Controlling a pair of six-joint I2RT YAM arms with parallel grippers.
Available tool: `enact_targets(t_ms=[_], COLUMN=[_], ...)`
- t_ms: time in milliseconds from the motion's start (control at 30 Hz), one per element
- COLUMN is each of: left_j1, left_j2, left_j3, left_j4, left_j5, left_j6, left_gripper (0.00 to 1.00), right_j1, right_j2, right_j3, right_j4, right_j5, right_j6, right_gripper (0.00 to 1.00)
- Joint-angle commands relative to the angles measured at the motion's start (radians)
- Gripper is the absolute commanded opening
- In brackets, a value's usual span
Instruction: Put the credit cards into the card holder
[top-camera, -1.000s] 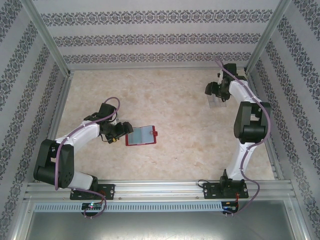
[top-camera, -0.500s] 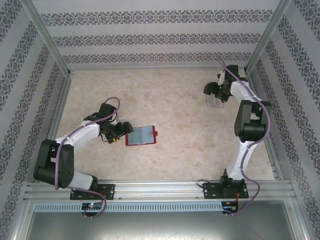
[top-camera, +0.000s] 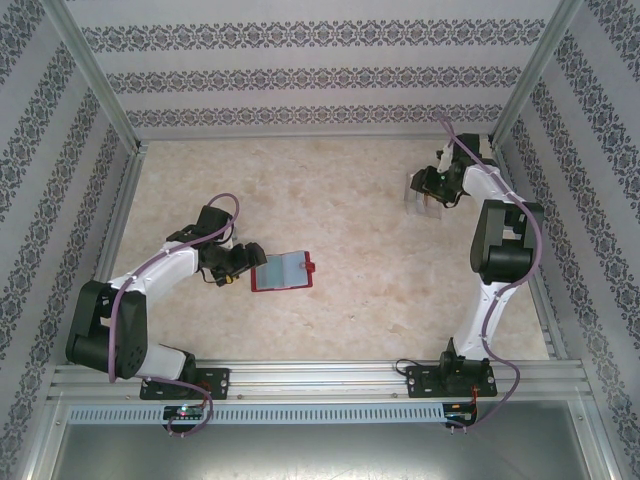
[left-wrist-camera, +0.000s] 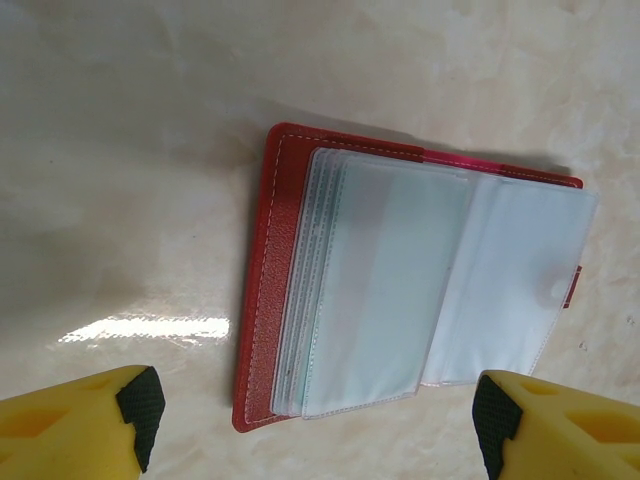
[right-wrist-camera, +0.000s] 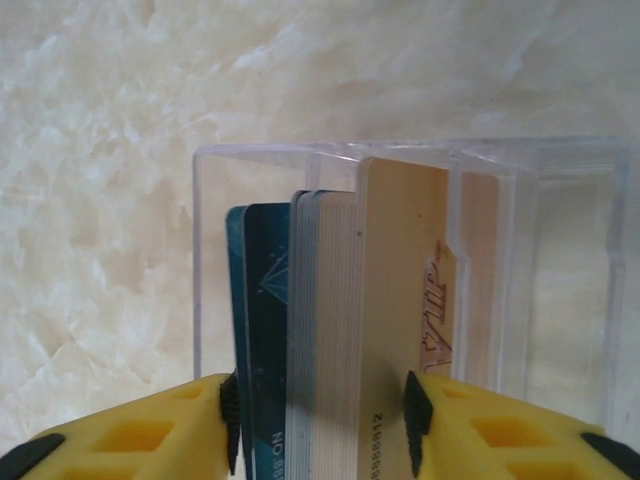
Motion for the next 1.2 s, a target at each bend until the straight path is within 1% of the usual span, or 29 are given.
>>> enact_targets(t_ms=[0,233,400,567,733,800,867,967,1033,1167], left_j1=[-0.003,-0.003,-0.004,-0.004,-0.005,-0.005,-0.004,-0.005,-0.004,-0.004], left_j2=[-0.036,-0.042,-0.035,-0.032,-0.029,-0.022,-0.022,-0.028,-0.022,-0.021], left_j3=[-0.006,-0.008,-0.002,-0.011,-0.015,-0.01,-0.007,-0.011,-0.004,-0.007], left_j4=[-0.013,-0.015,-0.021,-0.011,-0.002,-0.005,-0.012,-0.005,-0.009,-0.005], left_j5=[0.002,0.004,0.01,0.009,0.01,0.015,0.019,0.013,0.013,0.016], left_j6=[-0.017,-0.024,-0.025,-0.028,-0.032,-0.032,-0.031,-0.033,-0.031,-0.031], left_gripper=[0.83,0.83,0.83,0.83,0.83,0.83,0.83,0.83,0.83,0.83], right_j1=[-0.008,-0.017,-0.022,-0.023,-0.026,-0.026,-0.027,-0.028,-0.032,-0.038], right_j2=[-0.038,-0.059,-0.066,-0.069,-0.068,-0.076,-0.09,-0.114,-0.136,-0.157], right_j3=[-0.014,-0.031,-0.039,-0.043,-0.042,-0.052,-0.068,-0.097,-0.127,-0.159], right_j4=[0.022,0.058,0.063,0.068,0.07,0.073,0.077,0.103,0.138,0.174], right_j5=[-0.037,-0.089,-0.087,-0.093,-0.097,-0.073,-0.025,0.01,0.016,0.015], right_j6=[0.012,0.028,0.032,0.034,0.036,0.04,0.044,0.052,0.073,0.093], right_gripper=[0.46,0.44,0.43,0.45,0.45,0.46,0.5,0.51,0.51,0.48])
